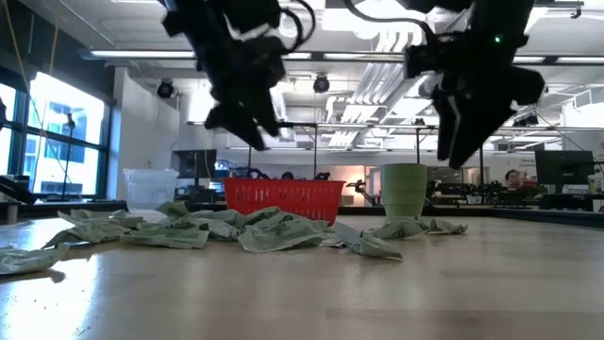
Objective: Pick and place Stevia / Truvia into bins
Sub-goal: Put the stevia packet into the red basket
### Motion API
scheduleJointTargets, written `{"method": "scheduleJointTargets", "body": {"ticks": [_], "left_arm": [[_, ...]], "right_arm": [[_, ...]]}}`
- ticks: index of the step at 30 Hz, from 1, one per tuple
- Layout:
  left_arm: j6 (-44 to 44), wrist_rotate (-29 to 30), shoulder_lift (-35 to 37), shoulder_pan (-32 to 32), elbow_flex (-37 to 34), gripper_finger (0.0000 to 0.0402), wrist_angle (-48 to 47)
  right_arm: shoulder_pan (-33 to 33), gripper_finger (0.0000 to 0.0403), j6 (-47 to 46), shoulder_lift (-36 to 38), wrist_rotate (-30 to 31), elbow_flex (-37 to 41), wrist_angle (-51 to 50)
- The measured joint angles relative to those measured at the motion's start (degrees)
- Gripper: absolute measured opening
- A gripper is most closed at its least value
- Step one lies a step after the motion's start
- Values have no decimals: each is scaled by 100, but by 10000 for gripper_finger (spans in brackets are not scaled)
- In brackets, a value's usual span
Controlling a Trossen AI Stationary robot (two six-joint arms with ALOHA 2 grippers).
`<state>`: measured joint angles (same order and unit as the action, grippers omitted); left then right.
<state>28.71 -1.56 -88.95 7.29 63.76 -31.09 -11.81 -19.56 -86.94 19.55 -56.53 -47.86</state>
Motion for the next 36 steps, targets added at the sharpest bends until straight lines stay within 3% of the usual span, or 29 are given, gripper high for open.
{"method": "scheduleJointTargets", "body": {"ticks": [5, 14, 24, 29, 36], "left_arm": [[13, 928, 796, -199, 5, 255, -1067], [851, 1907, 1833, -559, 7, 223, -2714], [1202, 2215, 2126, -584, 3, 196, -3046], [1193, 2229, 2118, -584, 3, 189, -3087], [1189, 2302, 2118, -584, 3, 183, -3085]], "right_arm": [[99, 295, 779, 0, -728, 710, 1073], [103, 295, 1831, -23, -1418, 1369, 2537], [445, 285, 1616, -588, -1761, 1406, 2937], [470, 227, 1120, -523, -1807, 1412, 2645], [522, 78, 568, -520, -1847, 1359, 2557]]}}
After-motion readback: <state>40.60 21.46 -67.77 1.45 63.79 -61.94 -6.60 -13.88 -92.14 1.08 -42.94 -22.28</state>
